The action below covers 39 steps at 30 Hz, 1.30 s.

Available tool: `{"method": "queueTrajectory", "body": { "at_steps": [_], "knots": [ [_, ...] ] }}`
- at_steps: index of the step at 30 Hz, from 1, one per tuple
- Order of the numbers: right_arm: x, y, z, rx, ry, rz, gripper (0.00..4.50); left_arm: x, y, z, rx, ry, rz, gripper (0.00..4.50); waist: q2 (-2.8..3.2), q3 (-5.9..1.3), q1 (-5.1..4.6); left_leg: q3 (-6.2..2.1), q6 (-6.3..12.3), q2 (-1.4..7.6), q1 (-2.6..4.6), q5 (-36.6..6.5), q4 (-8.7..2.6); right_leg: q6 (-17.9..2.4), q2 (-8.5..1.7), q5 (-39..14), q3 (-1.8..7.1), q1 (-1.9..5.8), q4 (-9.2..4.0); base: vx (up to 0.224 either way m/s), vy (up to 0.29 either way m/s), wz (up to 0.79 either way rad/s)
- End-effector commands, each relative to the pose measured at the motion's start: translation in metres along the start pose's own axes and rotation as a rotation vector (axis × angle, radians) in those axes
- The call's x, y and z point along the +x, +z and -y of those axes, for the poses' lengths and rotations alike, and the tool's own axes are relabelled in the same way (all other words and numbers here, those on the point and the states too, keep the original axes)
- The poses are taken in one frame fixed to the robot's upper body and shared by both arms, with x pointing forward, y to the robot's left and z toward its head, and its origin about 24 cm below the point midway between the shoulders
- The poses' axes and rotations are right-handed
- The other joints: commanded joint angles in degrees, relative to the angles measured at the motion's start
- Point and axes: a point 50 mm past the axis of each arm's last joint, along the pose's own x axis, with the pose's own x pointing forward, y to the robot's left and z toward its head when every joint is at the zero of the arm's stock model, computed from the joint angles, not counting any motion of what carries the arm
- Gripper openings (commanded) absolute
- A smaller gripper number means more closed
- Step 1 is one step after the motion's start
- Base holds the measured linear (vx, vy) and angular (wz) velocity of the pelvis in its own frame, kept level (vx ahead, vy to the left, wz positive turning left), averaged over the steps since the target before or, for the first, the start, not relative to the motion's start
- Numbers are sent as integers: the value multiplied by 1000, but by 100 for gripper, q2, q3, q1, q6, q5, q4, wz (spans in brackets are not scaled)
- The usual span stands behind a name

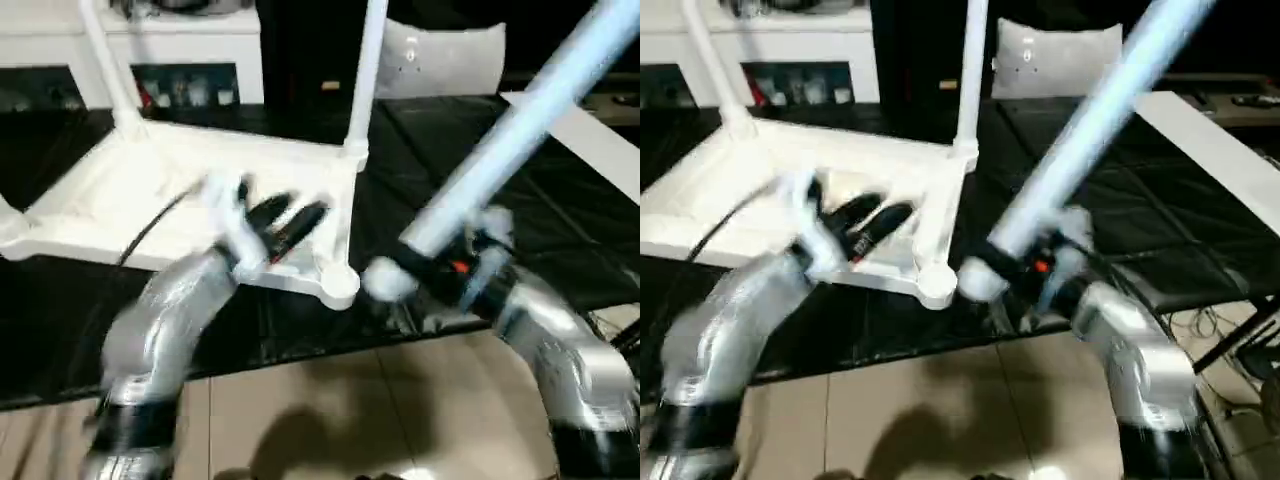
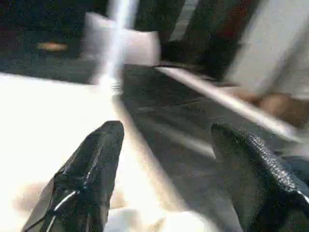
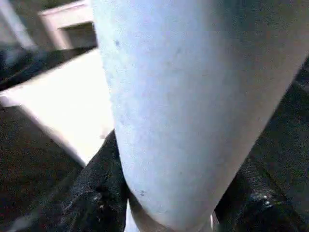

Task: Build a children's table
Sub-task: Move to table

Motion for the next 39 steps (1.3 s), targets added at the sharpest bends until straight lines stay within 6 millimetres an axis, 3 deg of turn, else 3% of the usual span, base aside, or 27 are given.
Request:
{"method": "queueTrajectory", "body": {
  "at_steps": [1, 2, 3, 5, 6, 8, 11, 13, 16, 17, 21, 22, 24, 25, 28, 31, 33, 35, 36, 37, 38, 39],
  "knots": [
    [-7, 8, 4, -25, -115, 20, 187, -7, -1, -10, 73, 163, -4, 326, -27, -322, -76, 15, 72, 26, -4, -1473, -445, 367, -274, -3339, 154, 291, -656, 0, 0, 0],
    [-7, 8, 4, -25, -115, 20, 187, -7, -1, -10, 73, 163, -4, 326, 7, -322, -96, 7, 76, 33, 28, -1558, -453, 424, -265, -3342, 133, 284, -691, 0, 0, 0],
    [-9, 7, 7, -31, -157, 8, 187, -11, -3, -12, 76, 223, -8, 326, -26, -328, -116, 8, 86, 32, 47, -1585, -446, 427, -268, -3317, 131, 281, -700, 0, 0, 0],
    [-12, 6, 14, -67, -239, -21, 187, -15, -8, -16, 57, 308, -20, 326, 16, -297, -170, -13, 78, 40, 34, -1693, -468, 406, -261, -3328, 113, 284, -721, 0, 0, 0],
    [-13, 8, 15, -76, -252, -7, 187, -16, -10, -18, 57, 327, -26, 326, 41, -317, -200, -23, 119, 20, 61, -1794, -452, 424, -283, -3373, 100, 287, -752, 0, 0, 0],
    [-13, 10, 15, -67, -240, 24, 187, -17, -11, -19, 61, 336, -29, 326, 21, -324, -225, -44, 170, 32, 10, -1779, -479, 428, -292, -3228, 90, 338, -750, 0, 0, 0],
    [-14, 14, 12, -62, -209, 109, 187, -20, -18, -18, 89, 312, -41, 326, -22, -326, -249, -39, 230, 35, -8, -1666, -481, 342, -322, -3132, 125, 319, -728, 0, 0, 0],
    [-14, 10, 12, -38, -220, 95, 187, -22, -22, -15, 126, 300, -59, 326, -18, -331, -269, -40, 235, 48, -26, -1554, -497, 266, -318, -2993, 160, 327, -685, 0, 0, 0],
    [-15, 3, 11, -13, -240, 64, 187, -23, -25, -10, 148, 299, -70, 326, -18, -348, -257, -28, 257, 66, -28, -1366, -502, 134, -325, -2728, 205, 330, -645, 0, 0, 0],
    [-16, -3, 11, -5, -271, 36, 187, -24, -25, -6, 141, 296, -60, 326, 36, -360, -232, -27, 254, 78, -37, -1206, -510, 22, -329, -2469, 229, 347, -603, 0, 0, 0],
    [-18, -11, 8, 24, -282, 12, 187, -25, -24, -2, 129, 282, -47, 326, -14, -360, -194, -7, 274, 90, -42, -1039, -513, -140, -336, -2221, 255, 363, -553, 0, 0, 0],
    [-18, -11, 8, 26, -282, 12, 187, -25, -24, -2, 129, 282, -46, 326, -2, -357, -184, 0, 280, 97, -40, -1024, -515, -142, -343, -2230, 264, 362, -556, 0, 0, 0],
    [-16, -14, 7, -28, -282, 12, 187, -28, -25, -7, 133, 321, -30, 326, -52, -360, -181, 5, 288, 97, -48, -979, -516, -123, -334, -2215, 268, 367, -550, 0, 0, 0],
    [-15, -15, 7, -59, -285, 7, 187, -29, -26, -10, 135, 342, -21, 326, -22, -354, -166, 10, 275, 94, -45, -965, -520, -112, -338, -2244, 273, 363, -552, 0, 0, 0],
    [-12, -13, 7, -104, -283, 16, 187, -29, -26, -13, 137, 365, -21, 326, -20, -330, -176, 16, 240, 84, -26, -1153, -528, -7, -331, -2517, 269, 346, -584, 0, 0, 0],
    [-11, -11, 6, -87, -277, 32, 187, -27, -27, -8, 167, 330, -38, 326, -19, -291, -212, -3, 156, 60, 146, -2104, -558, 290, -312, -3534, 204, 325, -701, 0, 0, 0],
    [-11, -11, 5, -65, -276, 34, 187, -27, -27, -5, 170, 316, -40, 326, -11, -251, -256, -24, 177, 52, 261, -2640, -571, 348, -255, -3935, 128, 315, -749, 0, 0, 0],
    [-10, -12, 3, -64, -263, 30, 187, -27, -28, -7, 164, 331, -35, 326, 10, -181, -339, -36, 220, 49, 499, -3308, -513, 388, -168, -4398, -47, 243, -889, 0, 0, 0],
    [-10, -13, 3, -65, -258, 29, 187, -26, -28, -8, 160, 339, -31, 326, 16, -142, -446, -61, 238, 64, 581, -3605, -477, 478, -114, -4460, -227, 274, -995, 0, 0, 0],
    [-10, -13, 3, -65, -258, 29, 187, -26, -28, -8, 160, 339, -31, 326, 108, -58, -513, -160, 241, 289, 588, -4280, -685, 458, -69, -4097, -335, 424, -826, 0, 0, 0],
    [-8, -13, 2, -73, -252, 26, 187, -25, -28, -9, 159, 342, -29, 326, 188, -102, -466, -314, 184, 678, 306, -4835, -1132, 181, -198, -2600, 1, 838, 300, 0, 0, 0],
    [-7, -13, 2, -83, -246, 23, 187, -24, -28, -9, 159, 342, -29, 326, 228, -47, -427, -279, 153, 736, 295, -5136, -1276, 38, -190, -2116, 67, 789, 490, 0, 0, 0]
  ]
}}
